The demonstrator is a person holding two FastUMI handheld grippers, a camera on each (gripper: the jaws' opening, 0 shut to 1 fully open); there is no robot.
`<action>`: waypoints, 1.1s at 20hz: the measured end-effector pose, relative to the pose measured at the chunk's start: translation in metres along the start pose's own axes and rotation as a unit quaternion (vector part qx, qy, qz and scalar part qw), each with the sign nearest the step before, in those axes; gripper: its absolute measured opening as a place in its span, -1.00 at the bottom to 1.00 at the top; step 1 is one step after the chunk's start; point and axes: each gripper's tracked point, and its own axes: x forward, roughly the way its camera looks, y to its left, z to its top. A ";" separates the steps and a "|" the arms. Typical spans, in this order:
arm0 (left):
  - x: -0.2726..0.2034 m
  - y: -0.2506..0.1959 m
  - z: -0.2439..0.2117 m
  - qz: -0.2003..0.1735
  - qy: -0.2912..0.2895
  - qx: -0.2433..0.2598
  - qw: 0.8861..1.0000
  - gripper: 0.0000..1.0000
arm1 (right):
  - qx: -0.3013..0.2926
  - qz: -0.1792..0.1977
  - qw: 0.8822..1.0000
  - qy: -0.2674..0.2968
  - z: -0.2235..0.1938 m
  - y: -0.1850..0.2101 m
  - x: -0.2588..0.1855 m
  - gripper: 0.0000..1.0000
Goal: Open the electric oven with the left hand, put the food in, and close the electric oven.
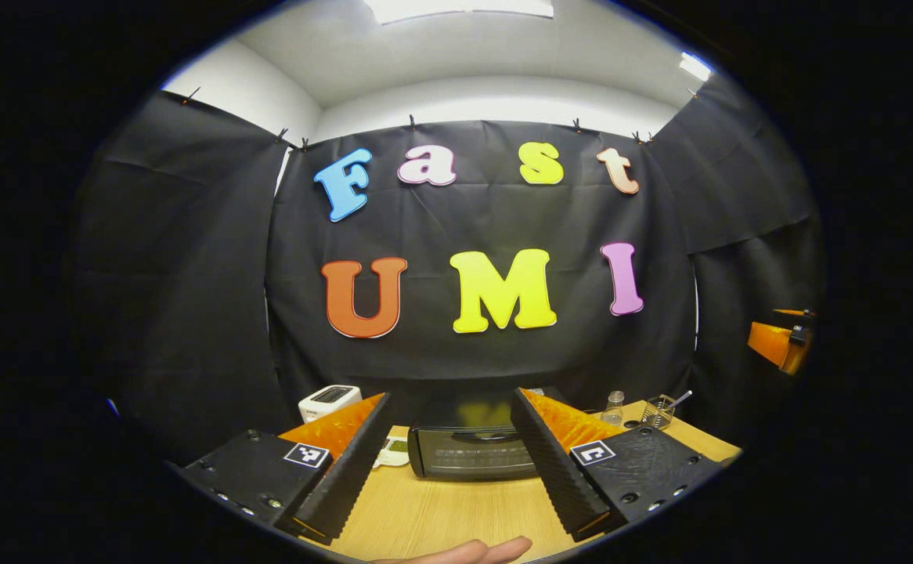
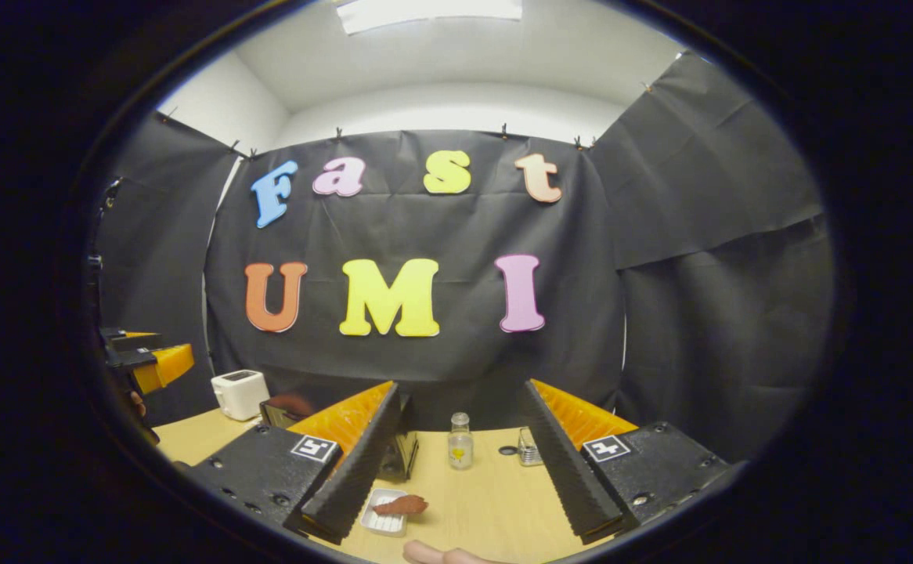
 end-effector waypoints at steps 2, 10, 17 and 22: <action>-0.001 -0.001 0.002 -0.006 -0.004 -0.008 1.000 0.92 | 0.000 -0.001 1.000 -0.004 0.003 -0.001 -0.003 0.93; 0.023 -0.011 -0.013 -0.025 0.011 -0.042 0.999 0.92 | 0.010 0.002 1.000 0.007 -0.011 -0.007 0.008 0.98; 0.108 -0.015 -0.077 -0.025 0.092 -0.036 0.995 0.92 | 0.051 -0.004 0.998 0.028 -0.040 -0.026 0.028 0.98; 0.165 -0.037 -0.136 -0.047 0.162 -0.055 0.984 0.92 | 0.044 -0.021 0.998 0.032 -0.044 -0.045 0.033 0.93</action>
